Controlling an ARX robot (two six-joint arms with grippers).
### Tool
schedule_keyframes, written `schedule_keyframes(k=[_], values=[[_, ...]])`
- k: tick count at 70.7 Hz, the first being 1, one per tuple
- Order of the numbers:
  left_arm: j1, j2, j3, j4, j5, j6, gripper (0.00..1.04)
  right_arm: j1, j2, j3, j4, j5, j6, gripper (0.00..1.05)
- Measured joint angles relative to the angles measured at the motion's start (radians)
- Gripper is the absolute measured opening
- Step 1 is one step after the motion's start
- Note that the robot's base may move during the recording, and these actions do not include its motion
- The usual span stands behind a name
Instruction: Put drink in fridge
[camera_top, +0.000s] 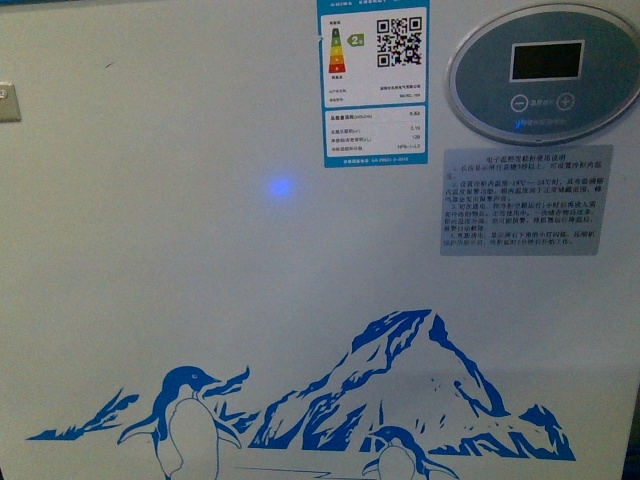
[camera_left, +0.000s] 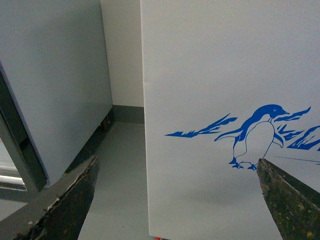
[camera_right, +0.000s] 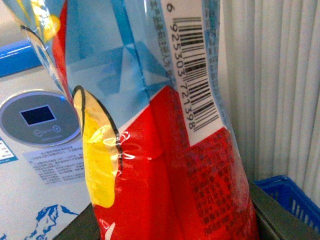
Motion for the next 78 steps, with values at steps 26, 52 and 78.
schedule_keyframes(k=[26,52,78], values=[[0.000,0.000,0.000,0.000,0.000,0.000,0.97,0.018,0.000,0.000,0.000,0.018,-0.019,0.46],[0.000,0.000,0.000,0.000,0.000,0.000,0.97,0.018,0.000,-0.001,-0.002,0.018,-0.019,0.46],[0.000,0.000,0.000,0.000,0.000,0.000,0.97,0.018,0.001,-0.001,-0.002,0.018,-0.020,0.46]])
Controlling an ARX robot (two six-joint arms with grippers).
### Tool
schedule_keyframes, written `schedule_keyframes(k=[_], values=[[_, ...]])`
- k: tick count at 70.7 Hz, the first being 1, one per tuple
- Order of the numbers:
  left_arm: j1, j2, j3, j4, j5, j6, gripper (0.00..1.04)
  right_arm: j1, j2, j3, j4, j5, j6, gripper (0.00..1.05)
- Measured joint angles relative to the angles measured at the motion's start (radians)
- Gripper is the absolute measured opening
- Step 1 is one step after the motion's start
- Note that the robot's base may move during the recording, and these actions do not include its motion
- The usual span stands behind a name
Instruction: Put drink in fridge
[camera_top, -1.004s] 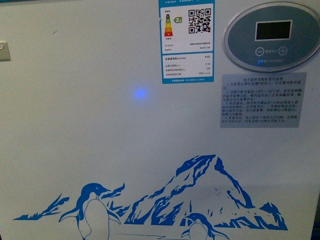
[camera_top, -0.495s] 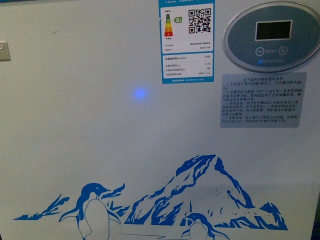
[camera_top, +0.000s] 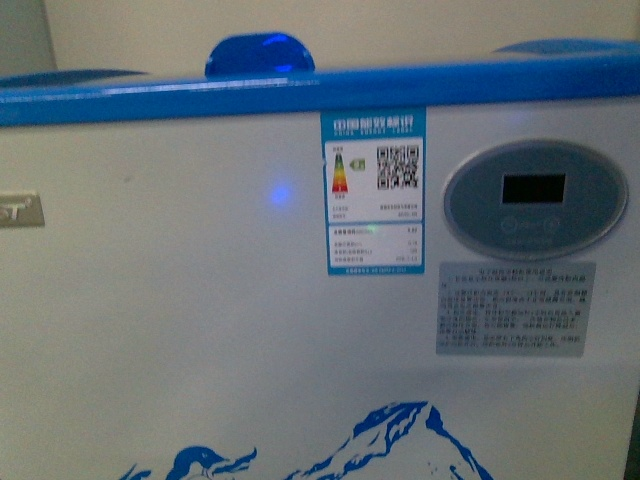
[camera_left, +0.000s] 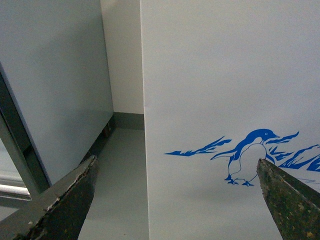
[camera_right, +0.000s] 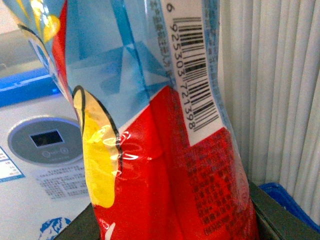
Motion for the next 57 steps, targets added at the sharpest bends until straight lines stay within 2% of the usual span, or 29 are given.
schedule_keyframes(k=[46,49,53,57], values=[[0.000,0.000,0.000,0.000,0.000,0.000,0.97,0.000,0.000,0.001,0.000,0.000,-0.002,0.46],[0.010,0.013,0.008,-0.026,0.032,-0.024,0.97,0.000,0.000,0.001,0.000,0.000,-0.002,0.46],[0.040,0.097,0.055,-0.134,0.140,-0.140,0.97,0.000,0.000,0.001,0.000,0.000,-0.002,0.46],[0.054,0.200,0.066,-0.108,0.166,-0.234,0.97,0.000,0.000,0.001,0.000,0.000,-0.002,0.46]])
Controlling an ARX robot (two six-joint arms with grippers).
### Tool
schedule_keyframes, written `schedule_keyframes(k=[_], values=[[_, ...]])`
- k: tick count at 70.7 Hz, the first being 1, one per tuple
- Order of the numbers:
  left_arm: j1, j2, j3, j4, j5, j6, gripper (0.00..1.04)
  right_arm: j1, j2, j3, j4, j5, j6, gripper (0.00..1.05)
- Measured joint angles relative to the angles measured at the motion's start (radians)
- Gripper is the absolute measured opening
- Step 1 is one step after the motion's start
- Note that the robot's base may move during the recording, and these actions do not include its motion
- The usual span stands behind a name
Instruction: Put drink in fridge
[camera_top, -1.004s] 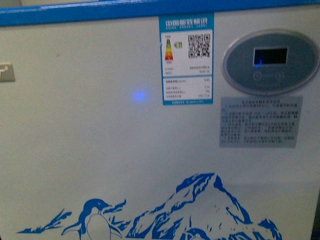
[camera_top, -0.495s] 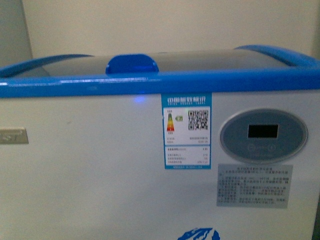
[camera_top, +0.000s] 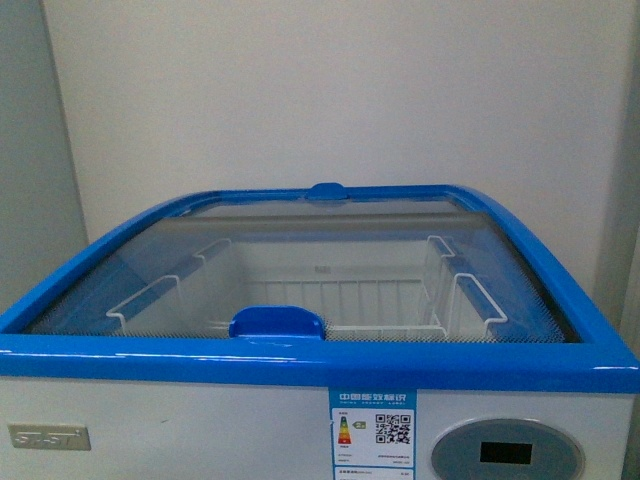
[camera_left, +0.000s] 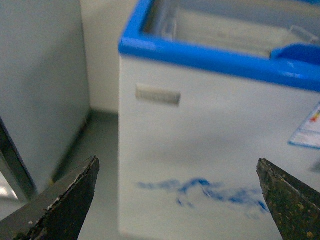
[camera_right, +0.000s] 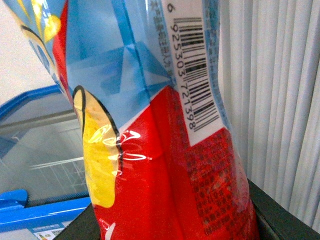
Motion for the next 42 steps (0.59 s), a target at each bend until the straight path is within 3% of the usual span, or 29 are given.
schedule_keyframes(k=[11,17,24,42], values=[[0.035,0.327,0.067,0.305,0.072,-0.033,0.97,0.000,0.000,0.000,0.000,0.001,0.000,0.46],[0.044,0.575,0.187,0.535,0.148,0.044,0.97,0.000,0.000,0.000,0.000,0.000,0.000,0.46],[0.024,0.780,0.328,0.674,0.245,0.160,0.97,0.000,0.000,0.000,0.000,0.000,0.000,0.46],[-0.113,1.041,0.639,0.633,0.464,0.555,0.97,0.000,0.000,0.000,0.000,0.000,0.000,0.46]])
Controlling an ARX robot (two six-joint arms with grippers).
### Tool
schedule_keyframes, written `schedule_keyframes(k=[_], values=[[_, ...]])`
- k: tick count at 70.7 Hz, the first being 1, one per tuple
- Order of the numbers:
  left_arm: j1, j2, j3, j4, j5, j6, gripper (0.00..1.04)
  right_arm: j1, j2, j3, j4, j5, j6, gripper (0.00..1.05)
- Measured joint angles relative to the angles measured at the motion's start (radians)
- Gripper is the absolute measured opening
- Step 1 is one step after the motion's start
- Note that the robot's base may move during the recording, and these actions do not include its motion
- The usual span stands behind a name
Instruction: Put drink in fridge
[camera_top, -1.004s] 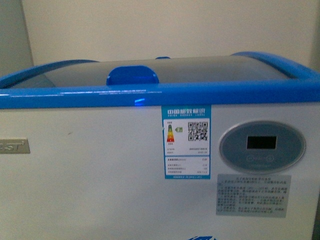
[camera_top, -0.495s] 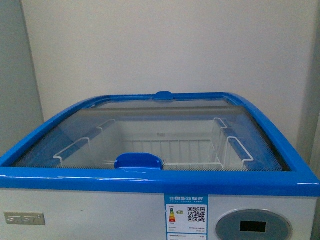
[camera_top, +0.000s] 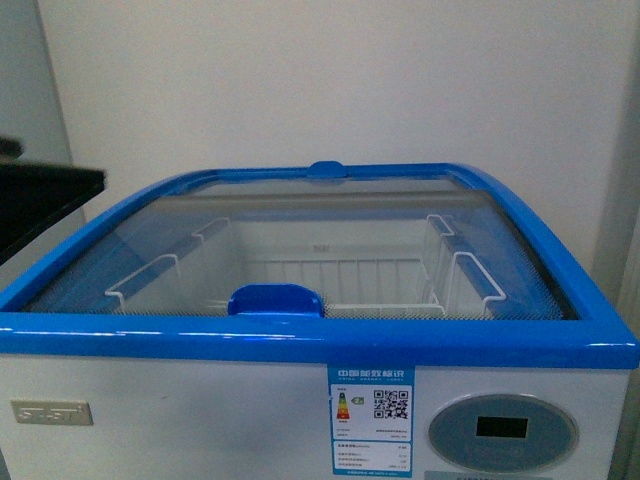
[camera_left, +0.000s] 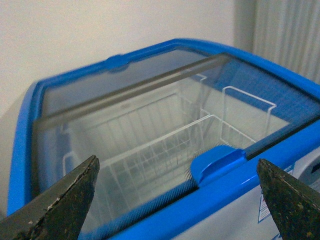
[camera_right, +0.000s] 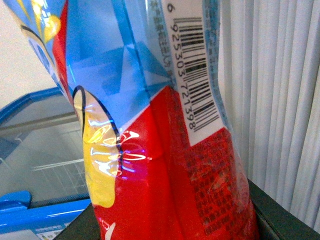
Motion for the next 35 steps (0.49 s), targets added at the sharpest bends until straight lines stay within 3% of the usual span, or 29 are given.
schedule_keyframes(k=[14,35], values=[[-0.116,0.095,0.109,-0.127,0.054,0.415,0.97,0.000,0.000,0.000,0.000,0.000,0.000,0.46],[-0.159,0.250,0.200,-0.278,0.058,0.840,0.97,0.000,0.000,0.000,0.000,0.000,0.000,0.46]])
